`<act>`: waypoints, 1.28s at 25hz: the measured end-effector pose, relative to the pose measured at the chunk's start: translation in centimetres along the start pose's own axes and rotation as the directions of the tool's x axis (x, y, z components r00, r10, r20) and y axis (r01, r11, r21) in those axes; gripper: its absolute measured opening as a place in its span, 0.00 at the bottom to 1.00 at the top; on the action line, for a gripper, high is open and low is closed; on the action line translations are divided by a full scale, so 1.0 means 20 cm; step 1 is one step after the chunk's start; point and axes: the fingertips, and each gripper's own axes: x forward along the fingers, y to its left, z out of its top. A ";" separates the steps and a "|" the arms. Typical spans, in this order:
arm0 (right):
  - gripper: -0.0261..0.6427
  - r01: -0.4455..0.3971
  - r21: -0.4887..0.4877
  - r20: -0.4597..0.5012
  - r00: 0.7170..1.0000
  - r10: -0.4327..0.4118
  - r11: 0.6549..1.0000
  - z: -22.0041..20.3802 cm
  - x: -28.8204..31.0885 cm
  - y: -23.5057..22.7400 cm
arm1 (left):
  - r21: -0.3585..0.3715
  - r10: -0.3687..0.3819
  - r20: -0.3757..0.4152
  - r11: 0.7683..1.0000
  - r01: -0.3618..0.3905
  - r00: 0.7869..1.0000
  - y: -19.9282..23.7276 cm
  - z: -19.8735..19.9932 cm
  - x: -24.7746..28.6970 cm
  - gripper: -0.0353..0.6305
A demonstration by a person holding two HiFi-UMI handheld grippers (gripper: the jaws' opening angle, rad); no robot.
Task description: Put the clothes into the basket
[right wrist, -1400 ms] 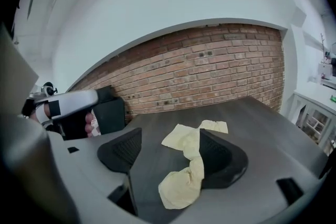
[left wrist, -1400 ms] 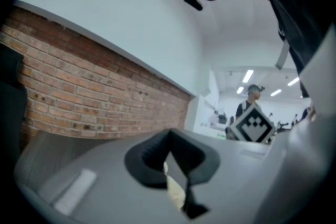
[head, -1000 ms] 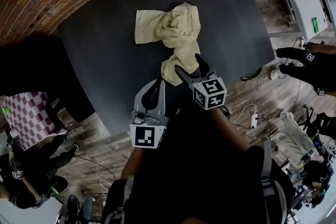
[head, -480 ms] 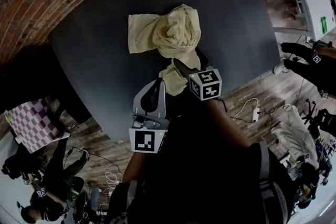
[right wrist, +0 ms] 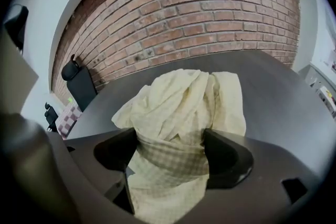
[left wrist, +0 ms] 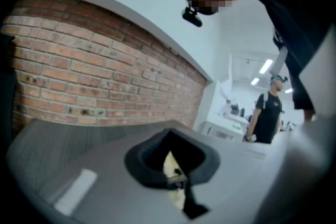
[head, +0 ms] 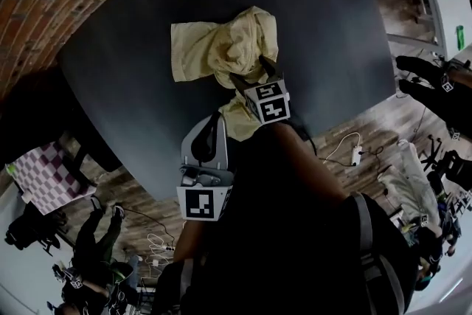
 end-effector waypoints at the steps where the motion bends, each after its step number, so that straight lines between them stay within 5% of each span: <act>1: 0.58 -0.001 -0.012 -0.015 1.000 0.001 1.000 -0.01 0.02 0.00 | -0.004 0.003 -0.001 1.000 -0.003 1.000 -0.01 0.00 0.01 0.06; 15: 0.57 0.049 -0.110 -0.052 0.997 -0.055 0.993 -0.06 0.16 -0.06 | -0.004 -0.002 0.003 1.000 0.002 1.000 -0.04 -0.02 0.03 0.06; 22: 0.36 0.008 -0.097 -0.108 0.994 -0.019 0.995 -0.06 0.16 -0.07 | -0.011 0.013 0.011 1.000 -0.013 1.000 -0.03 -0.01 -0.03 0.06; 32: 0.28 0.009 -0.106 -0.037 0.999 -0.013 0.994 -0.06 0.04 -0.03 | 0.001 0.025 0.024 1.000 -0.025 0.999 -0.02 -0.01 -0.19 0.06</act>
